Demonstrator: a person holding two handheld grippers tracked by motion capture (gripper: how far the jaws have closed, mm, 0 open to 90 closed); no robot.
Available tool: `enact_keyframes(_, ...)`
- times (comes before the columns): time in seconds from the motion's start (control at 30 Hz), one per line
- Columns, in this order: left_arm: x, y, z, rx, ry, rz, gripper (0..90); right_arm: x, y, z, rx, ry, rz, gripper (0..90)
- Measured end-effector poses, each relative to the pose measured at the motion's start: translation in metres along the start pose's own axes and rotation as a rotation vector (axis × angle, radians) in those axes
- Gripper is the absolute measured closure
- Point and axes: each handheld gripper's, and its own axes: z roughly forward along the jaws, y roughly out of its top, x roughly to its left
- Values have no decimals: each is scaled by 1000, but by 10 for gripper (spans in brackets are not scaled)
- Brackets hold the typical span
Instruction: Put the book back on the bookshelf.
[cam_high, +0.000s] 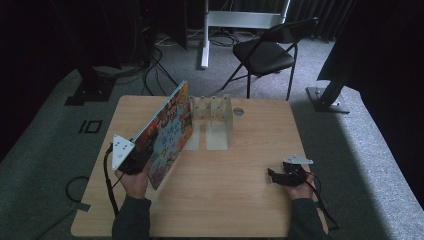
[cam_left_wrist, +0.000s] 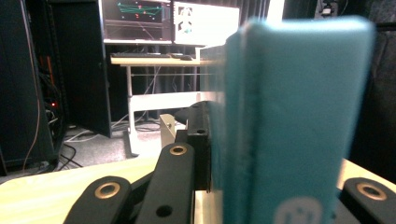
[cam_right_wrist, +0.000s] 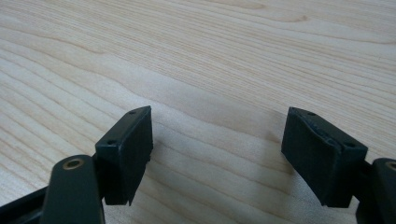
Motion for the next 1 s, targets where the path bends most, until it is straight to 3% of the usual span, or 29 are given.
enact_keyframes(0.43, -7, -1, 10, -19, 42, -8, 807, 0, 0, 0, 1, 2, 1, 246)
enact_keyframes(1.0, -14, -5, 17, -43, 103, 15, 807, 0, 0, 0, 2, 4, -3, 245)
